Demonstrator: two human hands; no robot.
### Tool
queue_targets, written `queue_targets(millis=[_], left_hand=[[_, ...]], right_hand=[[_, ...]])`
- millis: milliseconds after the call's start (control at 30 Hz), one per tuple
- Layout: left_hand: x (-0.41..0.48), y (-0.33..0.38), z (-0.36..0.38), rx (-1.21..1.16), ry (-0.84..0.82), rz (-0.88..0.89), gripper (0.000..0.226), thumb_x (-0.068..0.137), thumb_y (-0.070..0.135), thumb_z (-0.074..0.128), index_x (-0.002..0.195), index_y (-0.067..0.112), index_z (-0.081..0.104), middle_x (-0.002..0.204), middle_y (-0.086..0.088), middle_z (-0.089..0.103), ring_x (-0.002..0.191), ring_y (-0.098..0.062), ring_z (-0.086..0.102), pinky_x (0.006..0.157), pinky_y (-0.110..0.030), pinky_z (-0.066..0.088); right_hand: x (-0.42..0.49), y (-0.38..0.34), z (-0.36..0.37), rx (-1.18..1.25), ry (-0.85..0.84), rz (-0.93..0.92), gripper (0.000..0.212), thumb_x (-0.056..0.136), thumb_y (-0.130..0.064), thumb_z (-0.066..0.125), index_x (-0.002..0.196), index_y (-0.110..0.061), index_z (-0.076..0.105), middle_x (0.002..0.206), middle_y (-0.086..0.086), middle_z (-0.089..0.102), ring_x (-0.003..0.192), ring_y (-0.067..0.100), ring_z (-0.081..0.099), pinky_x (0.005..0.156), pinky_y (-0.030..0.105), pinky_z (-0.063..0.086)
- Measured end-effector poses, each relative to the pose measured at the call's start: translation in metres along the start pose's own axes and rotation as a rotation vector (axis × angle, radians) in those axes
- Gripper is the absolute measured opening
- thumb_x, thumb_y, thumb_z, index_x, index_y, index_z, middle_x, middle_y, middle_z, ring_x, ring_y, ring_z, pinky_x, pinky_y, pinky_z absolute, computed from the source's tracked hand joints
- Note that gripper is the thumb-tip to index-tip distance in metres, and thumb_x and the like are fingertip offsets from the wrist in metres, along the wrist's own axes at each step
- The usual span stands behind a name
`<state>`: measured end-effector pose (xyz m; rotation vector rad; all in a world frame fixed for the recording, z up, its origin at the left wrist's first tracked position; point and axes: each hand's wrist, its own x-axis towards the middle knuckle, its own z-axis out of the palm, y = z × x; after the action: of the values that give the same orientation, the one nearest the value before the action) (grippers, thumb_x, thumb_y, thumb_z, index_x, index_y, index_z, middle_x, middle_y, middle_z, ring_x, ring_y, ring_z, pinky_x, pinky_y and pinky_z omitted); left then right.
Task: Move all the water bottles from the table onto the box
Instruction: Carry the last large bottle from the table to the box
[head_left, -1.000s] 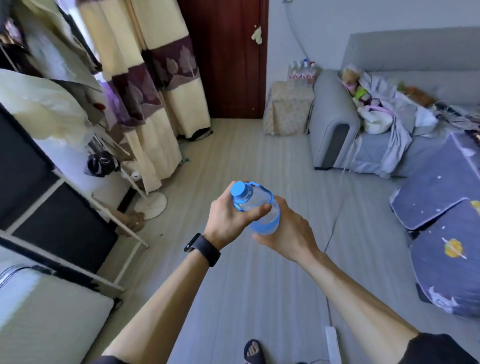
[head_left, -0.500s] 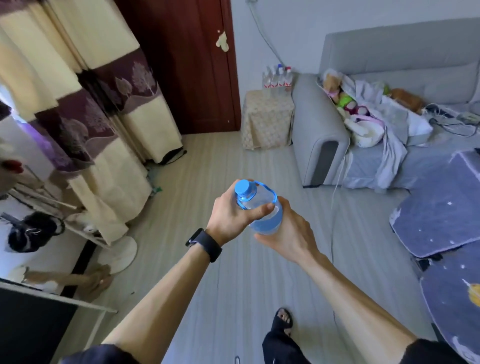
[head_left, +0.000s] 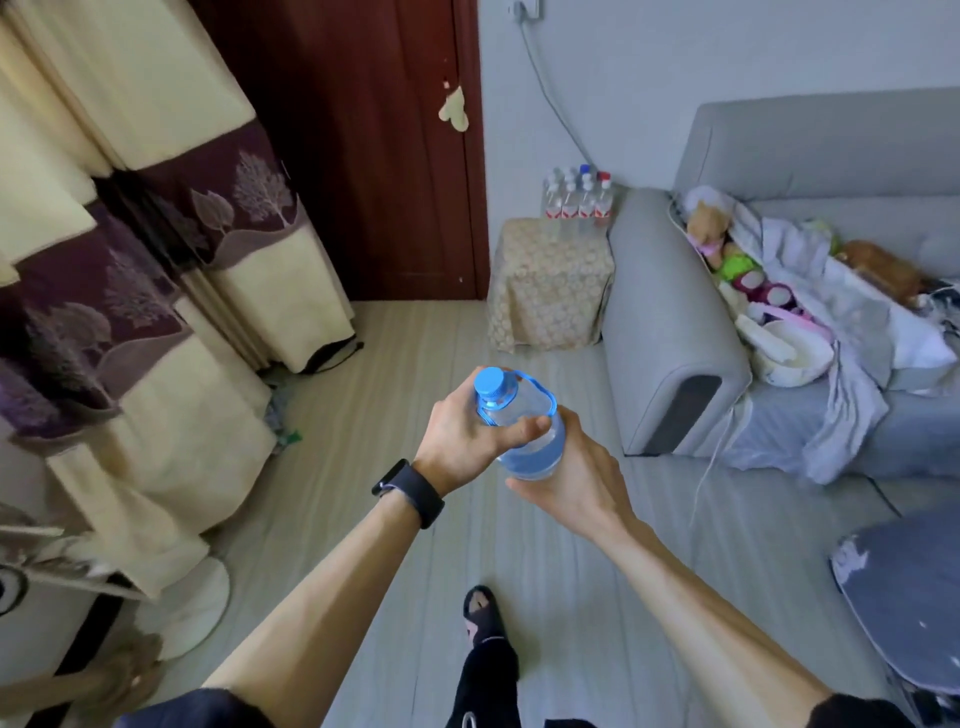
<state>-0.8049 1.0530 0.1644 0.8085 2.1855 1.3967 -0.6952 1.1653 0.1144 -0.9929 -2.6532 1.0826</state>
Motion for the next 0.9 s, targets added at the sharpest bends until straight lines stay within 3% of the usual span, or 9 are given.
queue_targets(millis=[133, 333, 467, 667, 900], left_hand=[[0.100, -0.007, -0.022, -0.019, -0.013, -0.016, 0.041, 0.069, 0.047, 0.087, 0.100, 0.036, 0.063, 0.097, 0.017, 0.070, 0.090, 0.002, 0.065, 0.073, -0.015, 0.052], [0.246, 0.001, -0.047, -0.029, -0.071, -0.017, 0.043, 0.068, 0.047, 0.088, 0.103, 0.038, 0.064, 0.100, 0.019, 0.070, 0.094, 0.003, 0.065, 0.080, -0.020, 0.052], [0.337, 0.003, -0.042, -0.044, -0.061, 0.016, 0.053, 0.066, 0.046, 0.089, 0.107, 0.032, 0.058, 0.105, 0.012, 0.068, 0.097, -0.004, 0.065, 0.087, -0.035, 0.055], [0.481, 0.008, -0.017, 0.044, -0.027, 0.011, 0.077, 0.064, 0.048, 0.089, 0.122, 0.040, 0.040, 0.105, 0.019, 0.061, 0.098, -0.002, 0.060, 0.081, -0.026, 0.053], [0.633, 0.031, 0.024, 0.119, 0.025, -0.021, 0.090, 0.066, 0.043, 0.089, 0.130, 0.036, 0.027, 0.105, 0.009, 0.058, 0.093, -0.012, 0.059, 0.075, -0.024, 0.046]], right_hand=[[0.100, -0.023, -0.003, -0.007, 0.009, 0.019, 0.059, 0.066, -0.052, 0.067, 0.115, -0.042, 0.036, 0.089, -0.020, 0.061, 0.082, 0.016, 0.065, 0.070, 0.031, 0.054], [0.233, -0.053, -0.019, 0.012, 0.054, 0.027, 0.064, 0.067, -0.050, 0.070, 0.121, -0.038, 0.038, 0.085, -0.020, 0.057, 0.078, 0.015, 0.060, 0.067, 0.029, 0.049], [0.319, -0.049, -0.034, 0.029, 0.065, 0.015, 0.067, 0.066, -0.050, 0.072, 0.124, -0.042, 0.038, 0.092, -0.018, 0.062, 0.086, 0.016, 0.065, 0.073, 0.032, 0.055], [0.467, -0.023, -0.056, 0.045, 0.079, -0.009, 0.065, 0.065, -0.058, 0.067, 0.120, -0.038, 0.039, 0.097, -0.018, 0.063, 0.083, 0.013, 0.065, 0.071, 0.033, 0.054], [0.624, 0.013, -0.096, 0.006, 0.004, 0.034, 0.058, 0.065, -0.052, 0.068, 0.114, -0.040, 0.040, 0.091, -0.018, 0.061, 0.079, 0.009, 0.063, 0.068, 0.030, 0.052]])
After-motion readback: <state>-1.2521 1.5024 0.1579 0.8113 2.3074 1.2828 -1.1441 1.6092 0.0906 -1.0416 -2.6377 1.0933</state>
